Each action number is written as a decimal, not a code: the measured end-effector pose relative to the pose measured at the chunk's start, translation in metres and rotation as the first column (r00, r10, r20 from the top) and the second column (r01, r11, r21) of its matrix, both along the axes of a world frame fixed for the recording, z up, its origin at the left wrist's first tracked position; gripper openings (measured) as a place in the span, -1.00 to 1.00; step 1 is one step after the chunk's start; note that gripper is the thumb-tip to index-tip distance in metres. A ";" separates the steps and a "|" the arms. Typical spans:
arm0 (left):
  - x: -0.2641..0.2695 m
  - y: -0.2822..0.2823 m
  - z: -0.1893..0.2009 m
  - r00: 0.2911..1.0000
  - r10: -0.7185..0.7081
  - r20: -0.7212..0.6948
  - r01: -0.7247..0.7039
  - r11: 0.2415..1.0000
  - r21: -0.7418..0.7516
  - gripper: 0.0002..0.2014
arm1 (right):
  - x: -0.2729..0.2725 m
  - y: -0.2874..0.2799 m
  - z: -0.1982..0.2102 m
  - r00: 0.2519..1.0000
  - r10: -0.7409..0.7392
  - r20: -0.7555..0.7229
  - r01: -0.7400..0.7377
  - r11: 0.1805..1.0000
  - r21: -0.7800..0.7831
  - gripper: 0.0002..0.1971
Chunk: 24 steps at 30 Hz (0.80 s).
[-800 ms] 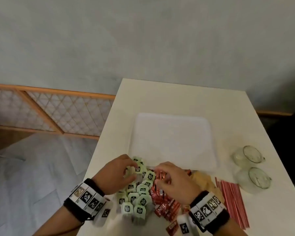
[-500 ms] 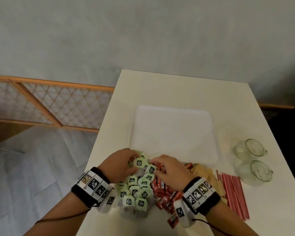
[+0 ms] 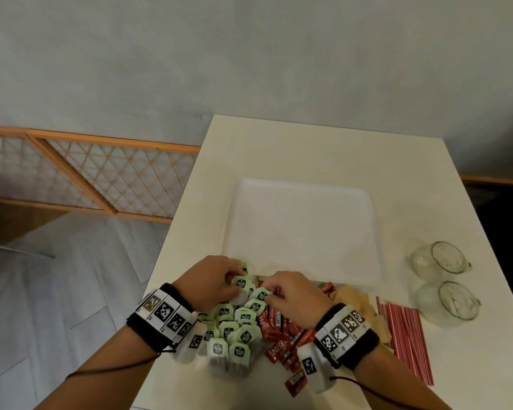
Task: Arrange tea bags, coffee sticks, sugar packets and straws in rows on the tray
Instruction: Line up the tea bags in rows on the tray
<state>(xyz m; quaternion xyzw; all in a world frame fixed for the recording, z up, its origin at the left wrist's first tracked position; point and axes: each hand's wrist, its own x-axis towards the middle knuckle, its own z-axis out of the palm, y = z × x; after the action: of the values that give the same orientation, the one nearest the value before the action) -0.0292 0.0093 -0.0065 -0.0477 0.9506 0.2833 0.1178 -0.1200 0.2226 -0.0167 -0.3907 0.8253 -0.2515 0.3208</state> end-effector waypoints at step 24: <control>-0.049 0.009 0.031 0.984 0.156 0.090 -0.175 0.702 0.690 -0.90 | -0.032 0.014 0.033 0.929 -0.146 0.341 0.291 0.857 -0.426 -0.91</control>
<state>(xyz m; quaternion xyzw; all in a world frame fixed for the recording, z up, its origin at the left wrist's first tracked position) -0.0785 0.0179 0.0244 -0.0886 0.7648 0.6280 0.1131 -0.1522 0.2365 0.0164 -0.3171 0.7213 -0.5344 0.3058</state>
